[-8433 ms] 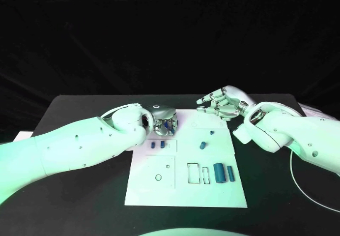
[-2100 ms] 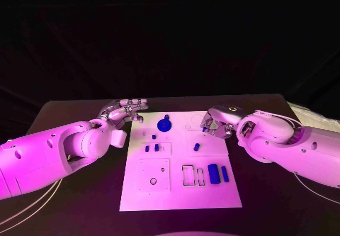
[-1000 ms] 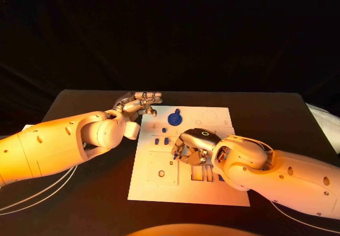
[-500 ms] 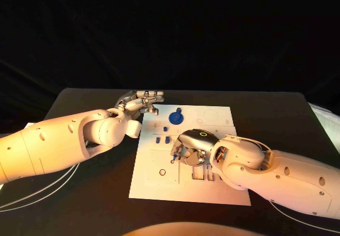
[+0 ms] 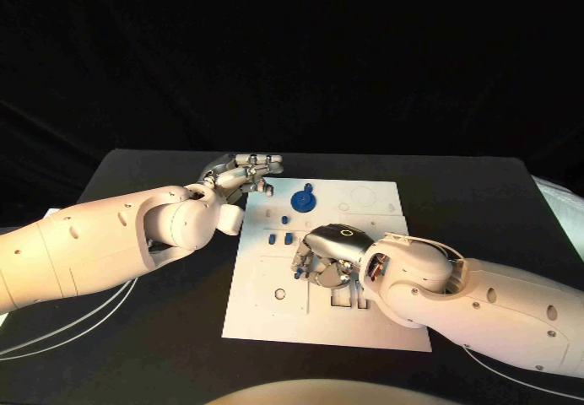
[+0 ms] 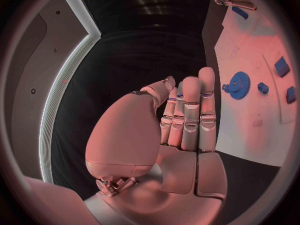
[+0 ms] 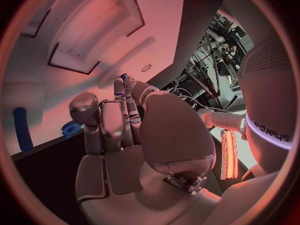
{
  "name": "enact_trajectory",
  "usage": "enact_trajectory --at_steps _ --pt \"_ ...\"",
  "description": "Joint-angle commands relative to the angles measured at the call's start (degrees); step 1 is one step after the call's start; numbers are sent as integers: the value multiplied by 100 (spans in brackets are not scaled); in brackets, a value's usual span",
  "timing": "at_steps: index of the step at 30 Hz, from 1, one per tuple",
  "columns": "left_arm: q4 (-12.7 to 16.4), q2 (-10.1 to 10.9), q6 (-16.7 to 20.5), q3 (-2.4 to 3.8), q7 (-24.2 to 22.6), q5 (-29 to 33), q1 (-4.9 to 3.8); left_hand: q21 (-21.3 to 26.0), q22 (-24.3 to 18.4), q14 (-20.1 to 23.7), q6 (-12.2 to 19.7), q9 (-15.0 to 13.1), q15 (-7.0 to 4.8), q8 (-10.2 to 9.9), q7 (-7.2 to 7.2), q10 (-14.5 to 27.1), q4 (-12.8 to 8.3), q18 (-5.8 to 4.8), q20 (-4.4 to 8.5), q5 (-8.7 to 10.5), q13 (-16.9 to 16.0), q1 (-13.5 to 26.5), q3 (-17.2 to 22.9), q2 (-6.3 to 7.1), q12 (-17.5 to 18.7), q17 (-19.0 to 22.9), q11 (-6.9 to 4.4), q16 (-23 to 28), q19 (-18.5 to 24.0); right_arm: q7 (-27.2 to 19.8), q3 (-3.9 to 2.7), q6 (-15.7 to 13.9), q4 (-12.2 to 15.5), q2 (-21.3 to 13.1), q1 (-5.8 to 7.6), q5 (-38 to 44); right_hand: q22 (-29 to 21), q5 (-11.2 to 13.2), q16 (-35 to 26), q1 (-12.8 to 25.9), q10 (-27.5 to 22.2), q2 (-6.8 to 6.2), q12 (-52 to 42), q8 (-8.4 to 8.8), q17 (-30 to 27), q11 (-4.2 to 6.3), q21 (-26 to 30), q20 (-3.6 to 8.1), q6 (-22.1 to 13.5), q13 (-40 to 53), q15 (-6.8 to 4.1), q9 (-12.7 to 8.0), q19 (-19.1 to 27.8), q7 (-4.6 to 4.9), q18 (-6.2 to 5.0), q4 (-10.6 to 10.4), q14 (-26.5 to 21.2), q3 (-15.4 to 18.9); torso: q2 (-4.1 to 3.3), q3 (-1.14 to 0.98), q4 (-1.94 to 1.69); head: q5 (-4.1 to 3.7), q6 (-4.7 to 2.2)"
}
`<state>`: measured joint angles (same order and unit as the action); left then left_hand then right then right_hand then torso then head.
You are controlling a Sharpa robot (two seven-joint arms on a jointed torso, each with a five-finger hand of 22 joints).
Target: Assemble the parts on the task board
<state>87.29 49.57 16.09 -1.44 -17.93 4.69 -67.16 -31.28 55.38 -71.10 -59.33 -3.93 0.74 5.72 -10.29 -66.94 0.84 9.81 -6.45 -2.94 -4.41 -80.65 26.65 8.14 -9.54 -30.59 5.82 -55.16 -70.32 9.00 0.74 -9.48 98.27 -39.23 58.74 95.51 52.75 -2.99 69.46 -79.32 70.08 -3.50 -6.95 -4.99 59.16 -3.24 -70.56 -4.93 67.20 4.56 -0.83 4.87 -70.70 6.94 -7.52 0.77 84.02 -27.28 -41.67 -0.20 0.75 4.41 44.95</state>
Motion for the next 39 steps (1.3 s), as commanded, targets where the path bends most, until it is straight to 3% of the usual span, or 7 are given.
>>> enact_trajectory --at_steps 1,12,20,29,39 --pt "-8 -8 -132 4 16 22 -2 37 -10 26 35 9 3 24 -12 59 -30 60 8 -12 3 -30 0 -8 -33 8 5 23 -13 -38 6 170 22 12 -9 94 -2 -14 -8 21 23 20 36 -26 -4 -23 -34 6 41 -4 -36 5 -17 20 25 -1 128 -17 -1 1 -4 17 7" --pt "-7 -1 -141 4 34 22 -2 40 -12 28 41 9 5 22 -14 67 -31 60 7 -12 4 -24 -7 -6 -35 11 7 22 -12 175 18 397 2 74 -10 356 -19 -9 -17 86 22 -7 57 -17 -25 -33 -25 0 32 -19 -27 7 -8 24 24 -23 125 28 0 3 0 25 15" --pt "7 1 -149 4 44 22 -2 40 -12 28 41 9 5 22 -14 67 -31 60 7 -12 4 -24 -7 -6 -35 11 7 22 -12 382 85 533 -81 165 -10 582 -66 -52 -10 268 -161 -131 200 73 -35 -99 7 -32 -114 -77 22 -26 22 77 20 -104 122 182 -3 1 -5 26 27" --pt "11 3 -163 4 65 22 -2 42 -14 30 46 10 7 21 -16 73 -32 59 5 -12 5 -20 -12 -4 -37 14 9 22 -12 488 114 279 -91 177 -10 709 -246 -172 -40 335 -675 -355 325 151 -107 -270 122 -155 -622 -94 167 -119 128 272 -12 -130 83 365 -1 -1 -1 30 33" --pt "2 7 -184 3 82 22 -2 59 -26 37 64 9 19 20 -24 101 -13 57 -5 -11 8 38 -56 -4 -53 28 19 17 -10 333 112 -200 155 -77 -12 687 -312 -271 -45 254 -908 -424 270 135 -129 -300 172 -194 -784 -86 189 -109 169 264 -27 -65 64 477 3 -1 -2 22 18"
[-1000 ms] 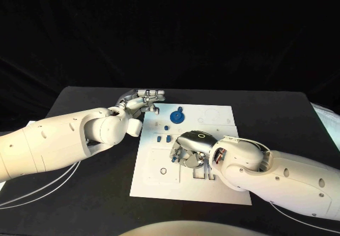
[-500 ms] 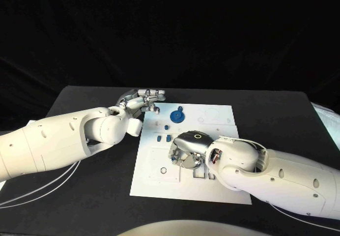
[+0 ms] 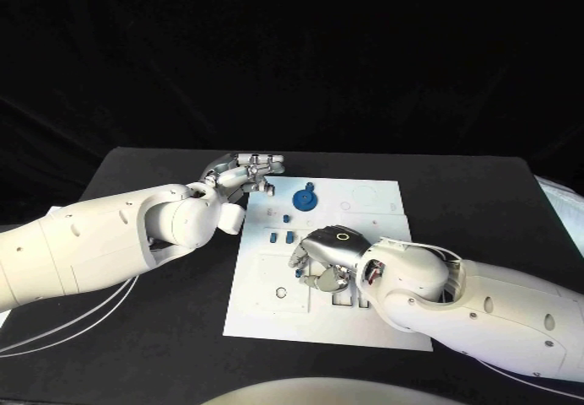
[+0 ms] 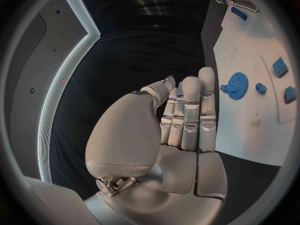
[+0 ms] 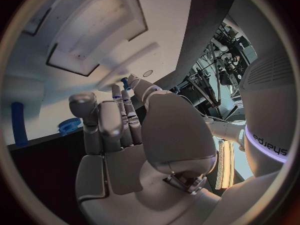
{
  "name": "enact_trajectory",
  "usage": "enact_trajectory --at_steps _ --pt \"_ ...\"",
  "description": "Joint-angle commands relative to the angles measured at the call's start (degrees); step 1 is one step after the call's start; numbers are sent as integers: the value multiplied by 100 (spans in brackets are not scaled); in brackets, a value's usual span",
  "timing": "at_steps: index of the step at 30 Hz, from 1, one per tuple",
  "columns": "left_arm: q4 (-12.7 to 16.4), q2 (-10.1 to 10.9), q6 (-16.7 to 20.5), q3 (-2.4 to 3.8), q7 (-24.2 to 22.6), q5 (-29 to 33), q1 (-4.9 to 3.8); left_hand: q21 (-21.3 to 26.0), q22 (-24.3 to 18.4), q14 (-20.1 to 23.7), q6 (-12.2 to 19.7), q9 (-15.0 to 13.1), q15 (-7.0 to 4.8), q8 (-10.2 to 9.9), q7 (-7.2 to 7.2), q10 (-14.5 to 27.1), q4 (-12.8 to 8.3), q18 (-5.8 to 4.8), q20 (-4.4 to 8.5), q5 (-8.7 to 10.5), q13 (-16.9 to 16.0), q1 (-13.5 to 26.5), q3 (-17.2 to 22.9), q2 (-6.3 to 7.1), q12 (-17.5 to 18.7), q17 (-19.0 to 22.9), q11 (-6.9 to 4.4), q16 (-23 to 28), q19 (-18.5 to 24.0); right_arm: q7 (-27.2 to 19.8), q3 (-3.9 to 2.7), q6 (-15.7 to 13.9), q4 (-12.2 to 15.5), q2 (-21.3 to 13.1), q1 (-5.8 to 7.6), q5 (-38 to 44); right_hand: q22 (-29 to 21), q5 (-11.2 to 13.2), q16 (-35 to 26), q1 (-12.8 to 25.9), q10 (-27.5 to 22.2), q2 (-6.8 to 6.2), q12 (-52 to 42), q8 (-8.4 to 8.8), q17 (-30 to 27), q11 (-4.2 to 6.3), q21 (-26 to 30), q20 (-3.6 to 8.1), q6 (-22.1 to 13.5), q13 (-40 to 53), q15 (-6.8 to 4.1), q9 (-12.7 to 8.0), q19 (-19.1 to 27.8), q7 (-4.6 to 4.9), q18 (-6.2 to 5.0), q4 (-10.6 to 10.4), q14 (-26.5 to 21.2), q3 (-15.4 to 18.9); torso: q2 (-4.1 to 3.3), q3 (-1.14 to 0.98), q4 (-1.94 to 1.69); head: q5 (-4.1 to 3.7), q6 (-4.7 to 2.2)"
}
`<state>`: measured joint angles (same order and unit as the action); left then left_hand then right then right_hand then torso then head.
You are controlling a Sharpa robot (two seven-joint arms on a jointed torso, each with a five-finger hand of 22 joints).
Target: Assemble the parts on the task board
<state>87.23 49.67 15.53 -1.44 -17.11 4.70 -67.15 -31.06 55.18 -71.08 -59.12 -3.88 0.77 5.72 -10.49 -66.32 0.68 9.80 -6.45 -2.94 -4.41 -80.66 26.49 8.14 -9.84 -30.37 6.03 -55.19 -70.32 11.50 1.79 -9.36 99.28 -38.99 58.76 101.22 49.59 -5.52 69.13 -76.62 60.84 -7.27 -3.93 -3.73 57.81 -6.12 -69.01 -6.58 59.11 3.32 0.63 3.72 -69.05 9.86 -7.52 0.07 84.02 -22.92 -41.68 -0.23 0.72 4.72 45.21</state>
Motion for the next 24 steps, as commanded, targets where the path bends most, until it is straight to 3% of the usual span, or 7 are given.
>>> enact_trajectory --at_steps 1,6,11,17,24 --pt "7 -2 -130 3 1 21 -2 37 -6 34 43 4 16 20 -4 39 3 57 -5 -11 8 38 -40 -4 -23 6 -1 20 -10 72 3 -266 101 -153 -11 108 -2 -26 -14 -18 13 -54 -38 7 2 -11 20 -30 24 39 42 7 6 -31 -28 9 63 49 4 3 4 -12 -7" --pt "4 5 -138 3 6 21 -2 37 -6 34 43 4 16 20 -4 39 3 57 -5 -11 8 38 -40 -5 -24 6 -1 20 -10 81 -67 -468 348 -461 36 78 -21 -36 -33 -25 -7 -80 -52 5 -29 -8 32 -30 18 39 41 9 15 -41 -32 21 56 81 5 2 12 -18 -19" --pt "6 8 -152 2 12 21 -2 38 -7 35 44 4 16 20 -3 40 2 57 -6 -11 8 39 -42 -5 -26 7 -2 19 -10 165 -142 -517 523 -804 160 36 -44 -33 -57 -41 -46 -94 -64 6 -68 3 48 -28 4 38 35 10 26 -72 -37 31 46 119 5 4 11 -76 -54" --pt "15 14 -175 2 16 21 -2 38 -7 35 44 4 16 20 -3 40 2 57 -6 -11 8 39 -42 -5 -26 7 -2 19 -10 335 -188 -254 628 -1317 397 -1 -151 -33 -162 -56 -343 -151 -48 16 -212 -5 137 -27 -161 31 38 5 75 -259 -51 12 12 441 7 9 13 -127 -81" --pt "13 12 -191 1 19 20 -2 38 -7 35 44 4 16 20 -3 40 2 57 -6 -11 8 39 -42 -5 -26 7 -2 19 -10 425 -193 41 570 -1560 472 42 -216 -53 -188 -180 -618 -108 -59 13 -256 -46 195 -57 -258 37 66 9 90 -351 -58 -58 13 900 1 -4 12 -150 -103"
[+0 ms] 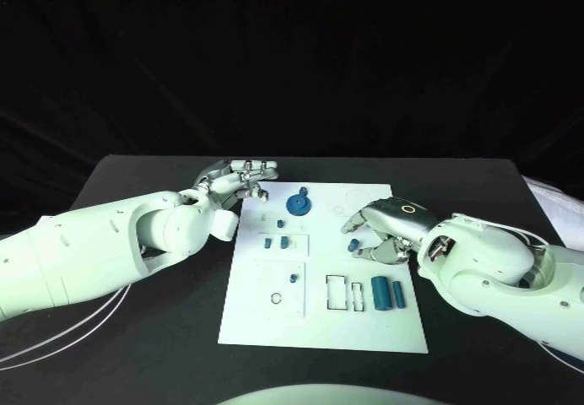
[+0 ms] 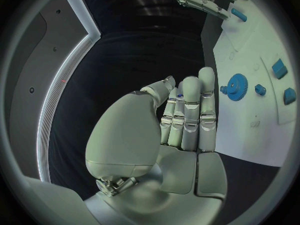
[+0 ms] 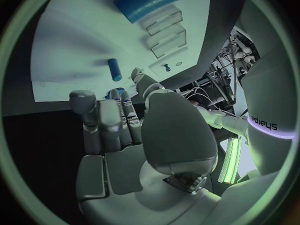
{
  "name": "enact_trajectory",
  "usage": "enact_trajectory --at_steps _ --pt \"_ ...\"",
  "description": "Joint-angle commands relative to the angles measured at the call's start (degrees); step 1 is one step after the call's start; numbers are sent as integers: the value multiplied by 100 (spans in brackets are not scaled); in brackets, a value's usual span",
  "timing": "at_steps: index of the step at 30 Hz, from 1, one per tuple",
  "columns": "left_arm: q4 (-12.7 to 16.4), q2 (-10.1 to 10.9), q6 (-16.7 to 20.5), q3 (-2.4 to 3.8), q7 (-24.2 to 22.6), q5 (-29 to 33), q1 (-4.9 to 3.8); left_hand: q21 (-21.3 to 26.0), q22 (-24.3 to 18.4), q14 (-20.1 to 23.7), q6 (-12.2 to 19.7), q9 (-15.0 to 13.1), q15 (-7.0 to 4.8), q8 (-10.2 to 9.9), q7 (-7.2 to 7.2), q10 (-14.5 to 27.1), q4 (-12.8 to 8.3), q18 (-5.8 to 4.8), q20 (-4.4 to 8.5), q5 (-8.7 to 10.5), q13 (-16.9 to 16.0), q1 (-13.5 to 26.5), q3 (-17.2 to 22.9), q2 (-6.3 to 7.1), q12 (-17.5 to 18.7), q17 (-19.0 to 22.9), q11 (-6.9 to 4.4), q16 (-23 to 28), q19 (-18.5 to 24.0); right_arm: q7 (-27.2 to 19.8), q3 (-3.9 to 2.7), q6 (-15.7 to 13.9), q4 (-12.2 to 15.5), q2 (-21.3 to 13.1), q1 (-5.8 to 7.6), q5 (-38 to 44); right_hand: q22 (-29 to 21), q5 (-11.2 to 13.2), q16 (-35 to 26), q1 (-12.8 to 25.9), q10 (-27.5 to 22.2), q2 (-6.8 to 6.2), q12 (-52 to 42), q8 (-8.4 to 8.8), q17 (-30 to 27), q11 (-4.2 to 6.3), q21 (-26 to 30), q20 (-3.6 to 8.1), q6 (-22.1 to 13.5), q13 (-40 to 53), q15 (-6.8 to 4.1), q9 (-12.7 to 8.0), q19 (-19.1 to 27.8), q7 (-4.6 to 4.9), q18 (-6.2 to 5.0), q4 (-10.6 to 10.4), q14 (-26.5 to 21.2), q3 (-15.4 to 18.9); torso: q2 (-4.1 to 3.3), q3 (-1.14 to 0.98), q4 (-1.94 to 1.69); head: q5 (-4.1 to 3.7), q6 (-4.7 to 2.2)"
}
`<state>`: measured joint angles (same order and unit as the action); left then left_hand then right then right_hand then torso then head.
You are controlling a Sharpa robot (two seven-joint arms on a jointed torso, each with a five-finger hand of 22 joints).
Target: Assemble the parts on the task board
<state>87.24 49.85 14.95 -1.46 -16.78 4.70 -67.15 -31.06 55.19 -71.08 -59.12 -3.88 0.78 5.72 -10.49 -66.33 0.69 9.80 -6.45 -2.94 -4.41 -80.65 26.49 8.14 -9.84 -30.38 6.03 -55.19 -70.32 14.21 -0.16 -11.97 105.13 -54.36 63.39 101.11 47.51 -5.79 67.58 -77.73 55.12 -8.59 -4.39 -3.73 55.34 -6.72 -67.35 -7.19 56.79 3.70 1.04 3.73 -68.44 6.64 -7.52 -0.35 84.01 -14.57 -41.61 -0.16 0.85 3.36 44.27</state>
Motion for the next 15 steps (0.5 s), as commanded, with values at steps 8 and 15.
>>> enact_trajectory --at_steps 8,15 --pt "-3 -26 -163 1 -5 20 -1 39 -8 35 44 5 15 20 -3 41 2 57 -6 -11 8 39 -43 -6 -26 9 -2 19 -10 143 6 431 -142 15 19 89 -25 -39 -54 -184 64 155 -154 -1 -45 45 44 19 41 17 2 18 19 -29 -60 -57 12 200 -4 -4 -17 -30 -25" --pt "-9 -26 -160 -1 -6 20 -1 39 -8 35 44 5 15 20 -3 41 2 57 -6 -11 8 39 -43 -6 -26 9 -2 19 -10 85 13 557 -234 119 17 60 107 -53 -40 -258 596 412 -465 -52 -30 156 -40 81 341 22 -79 41 -93 55 -37 -142 31 153 -9 -4 -14 -25 -25"
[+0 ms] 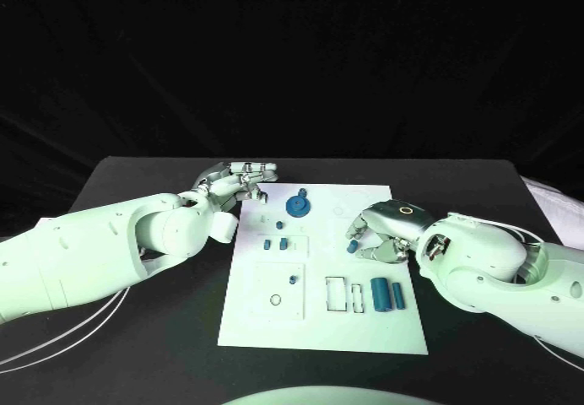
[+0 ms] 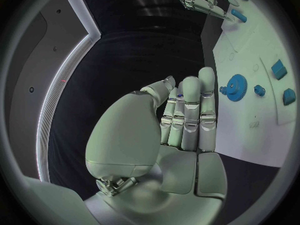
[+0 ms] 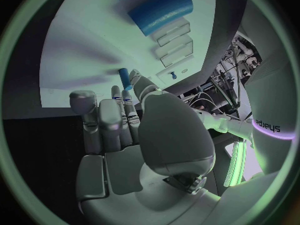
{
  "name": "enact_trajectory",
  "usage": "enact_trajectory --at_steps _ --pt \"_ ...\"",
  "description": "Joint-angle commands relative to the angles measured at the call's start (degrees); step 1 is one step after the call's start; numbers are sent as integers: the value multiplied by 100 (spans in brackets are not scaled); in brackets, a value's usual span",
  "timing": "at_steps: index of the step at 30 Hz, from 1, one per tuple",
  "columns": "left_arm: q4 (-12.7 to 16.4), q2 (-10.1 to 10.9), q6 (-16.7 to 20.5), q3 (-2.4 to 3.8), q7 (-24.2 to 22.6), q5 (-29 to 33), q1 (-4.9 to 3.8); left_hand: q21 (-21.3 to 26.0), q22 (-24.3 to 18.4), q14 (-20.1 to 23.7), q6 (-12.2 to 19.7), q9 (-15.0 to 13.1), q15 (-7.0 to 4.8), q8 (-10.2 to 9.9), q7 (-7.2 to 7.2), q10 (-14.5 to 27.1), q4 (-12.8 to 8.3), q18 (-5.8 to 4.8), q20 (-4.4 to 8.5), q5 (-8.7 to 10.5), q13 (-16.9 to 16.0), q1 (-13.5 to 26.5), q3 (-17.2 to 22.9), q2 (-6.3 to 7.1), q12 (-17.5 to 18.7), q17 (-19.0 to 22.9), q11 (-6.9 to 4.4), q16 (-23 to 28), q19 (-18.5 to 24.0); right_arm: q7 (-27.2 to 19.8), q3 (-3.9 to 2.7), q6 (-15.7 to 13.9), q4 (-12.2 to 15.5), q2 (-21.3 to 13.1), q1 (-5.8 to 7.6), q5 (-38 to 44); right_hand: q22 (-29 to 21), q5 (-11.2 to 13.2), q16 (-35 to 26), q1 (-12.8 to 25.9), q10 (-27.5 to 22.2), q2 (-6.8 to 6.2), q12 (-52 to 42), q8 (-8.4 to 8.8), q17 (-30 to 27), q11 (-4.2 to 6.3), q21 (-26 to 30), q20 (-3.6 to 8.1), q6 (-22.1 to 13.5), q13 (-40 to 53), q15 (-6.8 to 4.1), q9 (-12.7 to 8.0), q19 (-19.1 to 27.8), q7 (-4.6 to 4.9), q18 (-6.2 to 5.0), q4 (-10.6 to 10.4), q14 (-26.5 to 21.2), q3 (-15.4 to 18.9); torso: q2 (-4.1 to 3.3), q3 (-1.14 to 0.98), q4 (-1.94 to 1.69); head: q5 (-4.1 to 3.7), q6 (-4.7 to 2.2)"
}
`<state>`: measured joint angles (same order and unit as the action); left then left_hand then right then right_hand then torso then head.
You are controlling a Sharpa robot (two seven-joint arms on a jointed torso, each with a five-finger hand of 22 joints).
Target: Assemble the parts on the task board
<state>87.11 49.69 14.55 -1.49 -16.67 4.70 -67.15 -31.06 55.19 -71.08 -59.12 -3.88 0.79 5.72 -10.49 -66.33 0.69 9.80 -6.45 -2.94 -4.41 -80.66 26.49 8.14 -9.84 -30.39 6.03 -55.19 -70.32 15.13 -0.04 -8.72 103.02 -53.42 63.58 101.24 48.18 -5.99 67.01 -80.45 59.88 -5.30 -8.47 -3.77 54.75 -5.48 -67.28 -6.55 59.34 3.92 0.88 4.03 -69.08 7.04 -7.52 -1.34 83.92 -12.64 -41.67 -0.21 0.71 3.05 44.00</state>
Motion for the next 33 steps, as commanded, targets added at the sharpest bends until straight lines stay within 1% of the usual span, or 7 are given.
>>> enact_trajectory --at_steps 1,11,17,22,26,30,33 --pt "4 -8 -121 2 -17 20 -1 39 -9 35 44 5 15 20 -3 41 2 57 -6 -11 8 39 -43 -6 -26 9 -2 19 -10 -20 3 261 -40 46 -3 43 84 -17 45 -1 244 131 -97 -75 64 67 -76 42 187 -8 -91 22 -60 45 -30 -64 55 -89 -2 1 2 8 3" --pt "11 -4 -131 1 -14 20 -1 39 -9 35 44 5 15 20 -3 41 2 57 -6 -11 8 39 -43 -6 -26 9 -2 19 -10 -74 11 306 -153 185 -24 15 215 46 124 -20 515 205 -102 -101 155 122 -164 96 416 -29 -140 30 -144 40 -3 -140 93 -256 -5 2 1 15 37" --pt "4 -5 -137 0 -9 20 -1 39 -9 35 44 5 15 20 -3 41 2 57 -6 -11 8 39 -43 -6 -26 9 -2 19 -10 -55 14 222 -228 248 -41 11 256 71 145 -40 621 246 -80 -116 172 143 -193 112 520 -28 -156 35 -170 31 4 -171 102 -353 -4 2 0 20 47" --pt "-3 -6 -141 -1 -7 20 2 39 -9 35 44 5 15 20 -3 41 2 57 -6 -11 8 39 -43 -6 -26 9 -2 19 -10 -73 14 -146 -210 237 -46 28 444 234 196 -102 801 334 -72 -160 216 185 -310 140 671 -18 -190 53 -272 1 36 -186 127 -520 1 -1 4 25 51" --pt "-7 1 -141 -4 -7 20 13 46 -15 38 45 3 14 25 0 45 -8 59 -8 -12 7 35 -52 -14 -40 16 -5 15 -11 -145 -14 -432 -48 110 -37 -194 535 231 198 -137 882 319 -54 -173 196 207 -371 159 724 -14 -208 61 -322 -14 52 -168 131 -599 1 -10 0 35 51" --pt "-6 14 -136 -5 -5 20 23 46 -15 38 45 3 14 25 0 45 -8 59 -8 -12 7 35 -52 -14 -40 16 -5 15 -11 -205 -52 -588 148 -56 33 -492 584 204 212 -156 918 311 -34 -174 204 213 -405 168 745 -14 -215 64 -348 -16 61 -154 135 -652 8 6 3 29 50" --pt "-7 16 -136 -5 -6 20 28 46 -15 38 45 3 14 25 0 45 -8 59 -8 -12 7 35 -52 -14 -40 16 -5 15 -11 -265 -68 -672 289 -128 106 -722 593 198 216 -163 927 306 -27 -174 206 214 -411 171 749 -13 -216 65 -353 -14 62 -148 137 -667 5 1 4 37 42"
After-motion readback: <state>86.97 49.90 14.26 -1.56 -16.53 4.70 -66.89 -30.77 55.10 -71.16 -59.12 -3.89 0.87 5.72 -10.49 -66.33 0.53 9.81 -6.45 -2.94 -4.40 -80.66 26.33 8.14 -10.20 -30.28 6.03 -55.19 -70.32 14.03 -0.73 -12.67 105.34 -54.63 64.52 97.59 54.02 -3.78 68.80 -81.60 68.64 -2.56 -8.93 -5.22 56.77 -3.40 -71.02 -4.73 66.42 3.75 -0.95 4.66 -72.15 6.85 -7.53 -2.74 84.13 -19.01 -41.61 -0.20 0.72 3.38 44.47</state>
